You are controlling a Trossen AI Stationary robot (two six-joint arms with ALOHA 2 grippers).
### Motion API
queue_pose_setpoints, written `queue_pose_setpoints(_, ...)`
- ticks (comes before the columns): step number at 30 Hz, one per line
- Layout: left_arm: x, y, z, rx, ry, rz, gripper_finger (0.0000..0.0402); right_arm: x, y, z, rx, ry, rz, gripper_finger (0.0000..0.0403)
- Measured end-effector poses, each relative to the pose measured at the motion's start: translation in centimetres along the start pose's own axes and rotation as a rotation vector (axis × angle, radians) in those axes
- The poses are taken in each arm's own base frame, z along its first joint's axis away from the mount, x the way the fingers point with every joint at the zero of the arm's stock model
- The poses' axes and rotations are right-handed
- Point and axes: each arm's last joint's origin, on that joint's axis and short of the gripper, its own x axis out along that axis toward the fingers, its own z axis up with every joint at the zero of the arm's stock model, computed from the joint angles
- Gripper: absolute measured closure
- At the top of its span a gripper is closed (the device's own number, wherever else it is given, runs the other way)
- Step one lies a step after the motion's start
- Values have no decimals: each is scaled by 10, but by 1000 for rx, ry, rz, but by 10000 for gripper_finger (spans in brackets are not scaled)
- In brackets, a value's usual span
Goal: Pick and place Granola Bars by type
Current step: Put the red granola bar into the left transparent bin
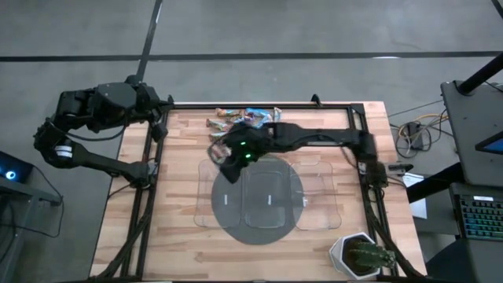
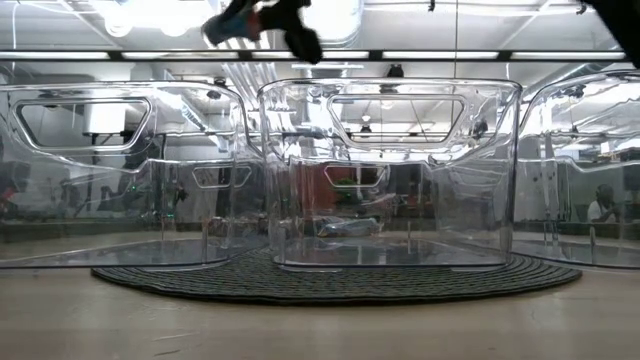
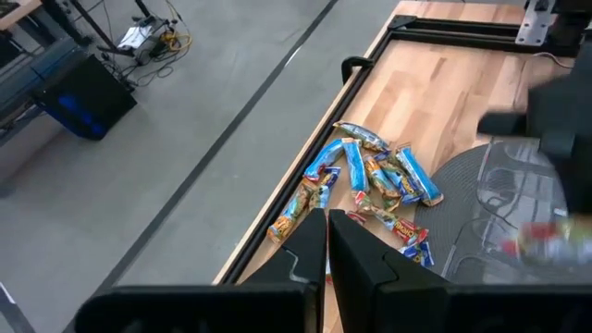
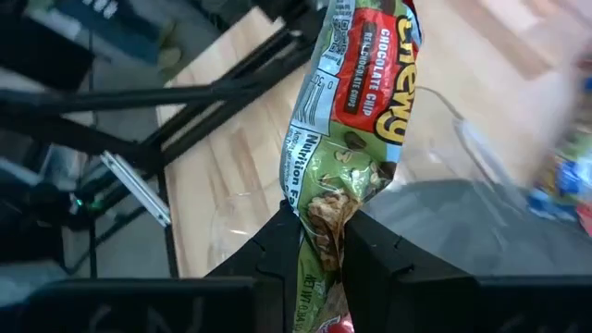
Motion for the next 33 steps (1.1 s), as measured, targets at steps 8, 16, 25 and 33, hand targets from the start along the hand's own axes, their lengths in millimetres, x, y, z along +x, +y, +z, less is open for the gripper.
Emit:
queue_pose_setpoints(8,-2,1,-1,-2,-4,0,402,47,-15,-8,-17,202,-125,344)
queue_pose_setpoints(16,-2,1,-1,-2,-5,-1,402,50,-19,-13,-2,219,-139,272)
queue_pose_setpoints(25,-1,0,-1,19,-2,-13,402,44,-16,-9,-19,189,-132,196)
queue_pose_setpoints(33,2,-2,6,29,-47,-35,383,-3,7,10,-133,38,-73,193)
